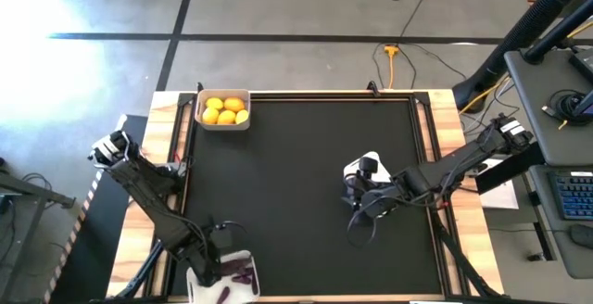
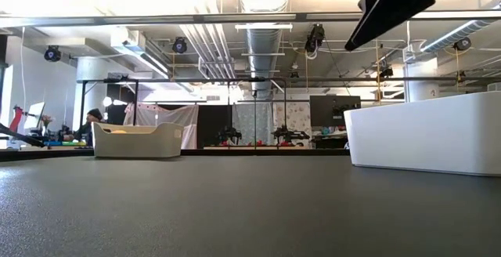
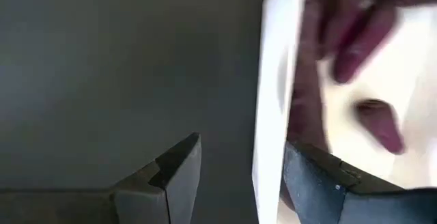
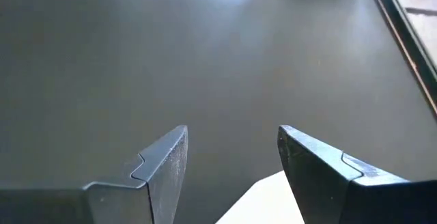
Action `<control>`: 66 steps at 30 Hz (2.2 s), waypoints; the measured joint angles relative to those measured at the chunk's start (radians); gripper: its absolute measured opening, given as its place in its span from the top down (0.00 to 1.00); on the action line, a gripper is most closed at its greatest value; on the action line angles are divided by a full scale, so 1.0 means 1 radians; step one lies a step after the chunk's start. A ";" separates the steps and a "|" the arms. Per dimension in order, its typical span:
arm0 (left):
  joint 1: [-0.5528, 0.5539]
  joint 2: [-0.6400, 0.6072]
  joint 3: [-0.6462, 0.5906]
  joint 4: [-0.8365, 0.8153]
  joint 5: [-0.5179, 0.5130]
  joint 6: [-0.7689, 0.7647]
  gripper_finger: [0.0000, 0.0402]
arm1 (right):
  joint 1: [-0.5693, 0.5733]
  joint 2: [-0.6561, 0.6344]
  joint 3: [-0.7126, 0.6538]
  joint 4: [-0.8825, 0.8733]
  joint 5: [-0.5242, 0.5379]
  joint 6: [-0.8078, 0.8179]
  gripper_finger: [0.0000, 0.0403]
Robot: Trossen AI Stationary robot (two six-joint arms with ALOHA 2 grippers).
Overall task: Sort produce into baskets
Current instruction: Adjust the bottom left white bin
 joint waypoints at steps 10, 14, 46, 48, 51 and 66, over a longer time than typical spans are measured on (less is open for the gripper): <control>-0.006 0.000 0.000 -0.396 0.002 -0.176 0.64 | -0.041 0.000 -0.006 0.034 -0.001 -0.051 0.45; -0.058 -0.001 0.000 -0.391 0.162 -0.245 0.67 | -0.042 0.000 -0.023 0.034 -0.008 -0.033 0.45; 0.069 -0.019 -0.008 -0.610 -0.016 -0.232 0.88 | -0.043 0.000 -0.081 0.202 -0.009 -0.038 0.45; 0.111 -0.033 -0.026 -0.604 -0.031 -0.163 0.92 | -0.043 0.000 -0.087 0.202 -0.009 -0.037 0.45; 0.185 -0.058 -0.077 -0.537 -0.046 -0.079 0.97 | -0.043 0.000 -0.102 0.198 -0.037 -0.016 0.45; 0.309 -0.119 -0.163 -0.149 0.006 0.076 1.00 | -0.043 0.000 -0.122 -0.064 -0.102 0.271 0.46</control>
